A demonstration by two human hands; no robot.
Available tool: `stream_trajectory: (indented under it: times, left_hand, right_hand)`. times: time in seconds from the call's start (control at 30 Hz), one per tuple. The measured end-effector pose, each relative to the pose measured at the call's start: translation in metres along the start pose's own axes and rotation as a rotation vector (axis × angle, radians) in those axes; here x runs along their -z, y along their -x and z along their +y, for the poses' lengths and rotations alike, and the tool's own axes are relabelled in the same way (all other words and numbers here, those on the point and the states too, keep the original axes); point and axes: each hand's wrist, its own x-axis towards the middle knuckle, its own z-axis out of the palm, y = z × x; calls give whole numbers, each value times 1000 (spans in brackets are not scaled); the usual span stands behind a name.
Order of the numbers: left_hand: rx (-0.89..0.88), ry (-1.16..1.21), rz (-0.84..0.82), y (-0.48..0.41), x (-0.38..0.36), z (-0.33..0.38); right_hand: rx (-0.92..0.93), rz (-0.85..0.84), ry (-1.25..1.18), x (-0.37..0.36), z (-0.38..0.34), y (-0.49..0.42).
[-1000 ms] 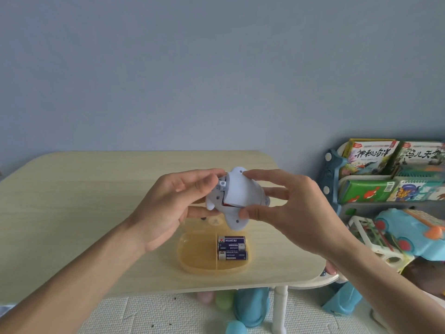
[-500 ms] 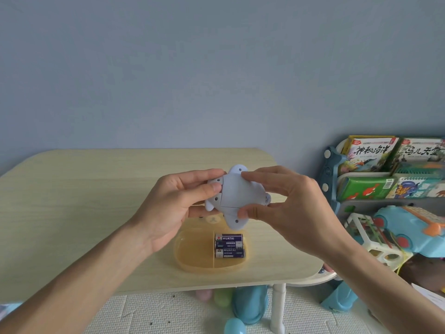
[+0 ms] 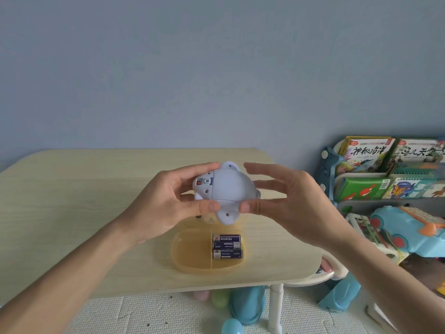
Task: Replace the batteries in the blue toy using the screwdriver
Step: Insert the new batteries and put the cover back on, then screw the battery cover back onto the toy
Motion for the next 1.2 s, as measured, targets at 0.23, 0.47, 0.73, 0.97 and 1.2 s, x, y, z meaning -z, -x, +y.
stream_trajectory:
  times: [0.23, 0.47, 0.73, 0.97, 1.2]
  left_hand:
    - [0, -29, 43, 3, 11, -4]
    - [-8, -20, 41, 7, 8, -7]
    - [3, -26, 9, 10, 3, -11]
    - [-7, -23, 21, 10, -2, -8]
    - [-12, -29, 14, 11, -7, -6]
  right_hand:
    - [-169, 82, 401, 13, 58, -14]
    - [-208, 141, 515, -18, 91, -27]
    - [-162, 303, 305, 1, 74, -17]
    - [120, 301, 41, 37, -2, 11]
    - [402, 201, 221, 26, -26, 25]
